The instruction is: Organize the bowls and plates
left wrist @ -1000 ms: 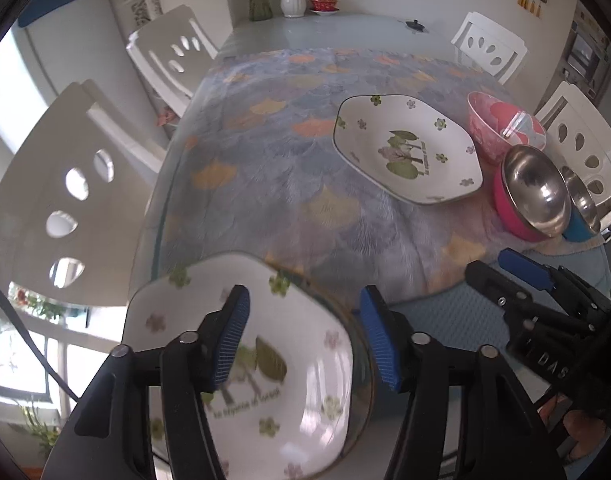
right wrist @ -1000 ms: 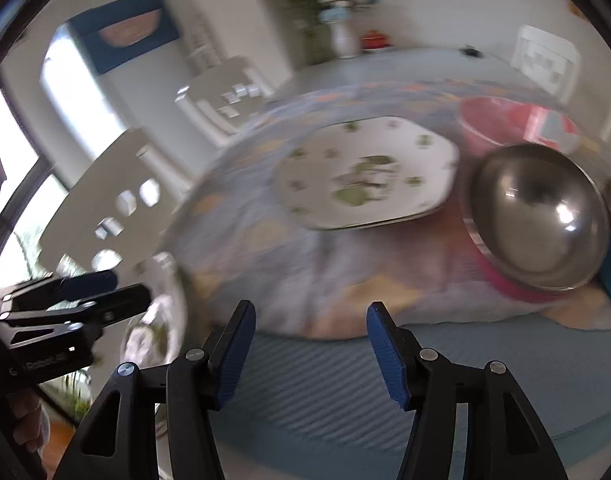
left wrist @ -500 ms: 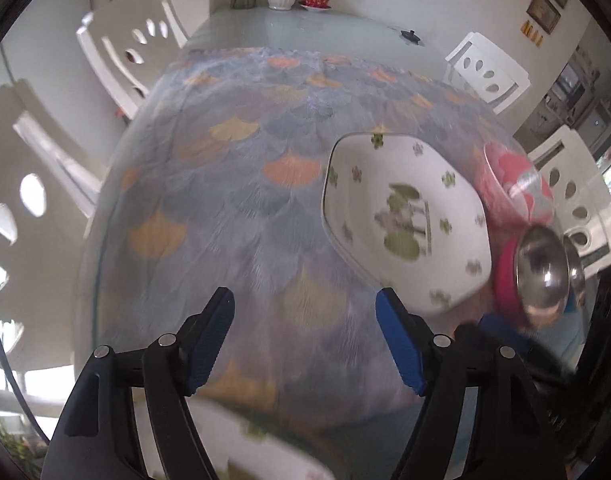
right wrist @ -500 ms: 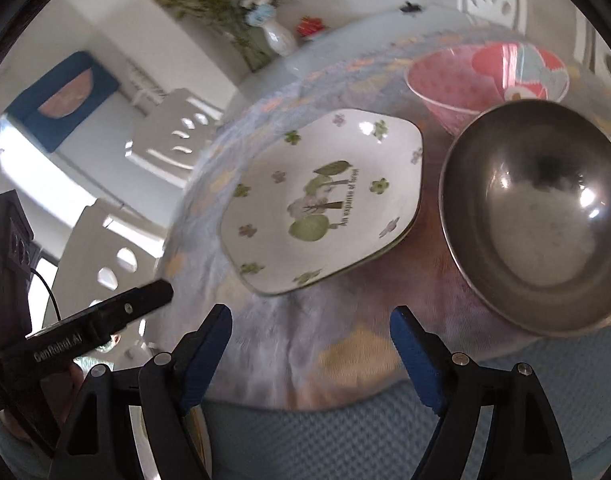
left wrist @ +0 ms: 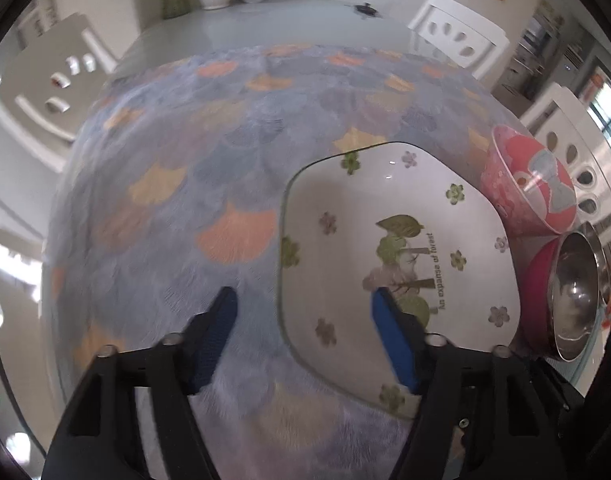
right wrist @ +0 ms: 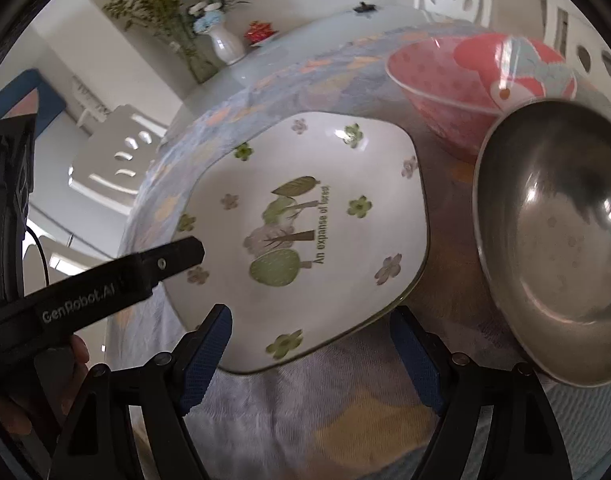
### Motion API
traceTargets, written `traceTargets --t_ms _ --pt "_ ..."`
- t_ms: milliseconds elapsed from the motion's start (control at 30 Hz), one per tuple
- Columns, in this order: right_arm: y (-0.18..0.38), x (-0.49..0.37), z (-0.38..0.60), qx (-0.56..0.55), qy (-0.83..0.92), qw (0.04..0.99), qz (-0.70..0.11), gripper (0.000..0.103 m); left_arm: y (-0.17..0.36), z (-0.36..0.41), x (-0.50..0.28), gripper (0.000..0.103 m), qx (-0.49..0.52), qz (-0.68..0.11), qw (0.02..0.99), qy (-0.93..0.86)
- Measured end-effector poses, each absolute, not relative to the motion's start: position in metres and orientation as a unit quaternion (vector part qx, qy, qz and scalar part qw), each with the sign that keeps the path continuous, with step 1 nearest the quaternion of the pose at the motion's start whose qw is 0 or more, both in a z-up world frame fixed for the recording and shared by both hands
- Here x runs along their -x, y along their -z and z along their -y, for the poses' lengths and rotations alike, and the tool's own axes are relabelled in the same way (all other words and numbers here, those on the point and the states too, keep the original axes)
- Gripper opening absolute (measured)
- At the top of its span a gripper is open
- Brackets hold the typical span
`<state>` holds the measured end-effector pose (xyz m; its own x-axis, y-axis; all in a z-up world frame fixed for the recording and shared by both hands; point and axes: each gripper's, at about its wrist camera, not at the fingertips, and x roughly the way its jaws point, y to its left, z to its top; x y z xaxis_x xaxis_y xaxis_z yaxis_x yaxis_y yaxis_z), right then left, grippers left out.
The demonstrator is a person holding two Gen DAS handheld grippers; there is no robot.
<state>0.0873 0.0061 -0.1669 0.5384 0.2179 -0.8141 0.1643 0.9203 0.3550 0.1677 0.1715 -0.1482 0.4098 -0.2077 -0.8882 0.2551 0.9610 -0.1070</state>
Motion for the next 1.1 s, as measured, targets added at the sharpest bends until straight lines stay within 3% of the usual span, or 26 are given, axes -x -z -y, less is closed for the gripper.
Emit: traceTargets --t_ms 133,333,500,800,1100 --pt "0.167 -0.092 -0.011 -0.187 -0.020 0.865 -0.465 0.080 0.162 -0.158 -0.174 0.043 -0.071 -0.534 0.829 0.150" --pt "0.168 -0.099 -0.021 -0.173 -0.054 0.866 -0.466 0.078 0.161 -0.154 -0.161 0.038 -0.072 -0.523 0.832 0.170" --pt "0.167 -0.096 -0.019 -0.169 -0.064 0.870 -0.459 0.075 0.160 -0.157 -0.158 0.040 -0.054 -0.520 0.835 0.174" --pt "0.165 -0.085 -0.007 -0.173 -0.079 0.874 -0.447 0.055 0.149 -0.166 -0.141 0.039 -0.025 -0.515 0.835 0.191" --pt "0.147 -0.080 -0.007 -0.144 -0.097 0.890 -0.421 0.048 0.137 -0.154 -0.116 0.038 -0.086 -0.484 0.850 0.187"
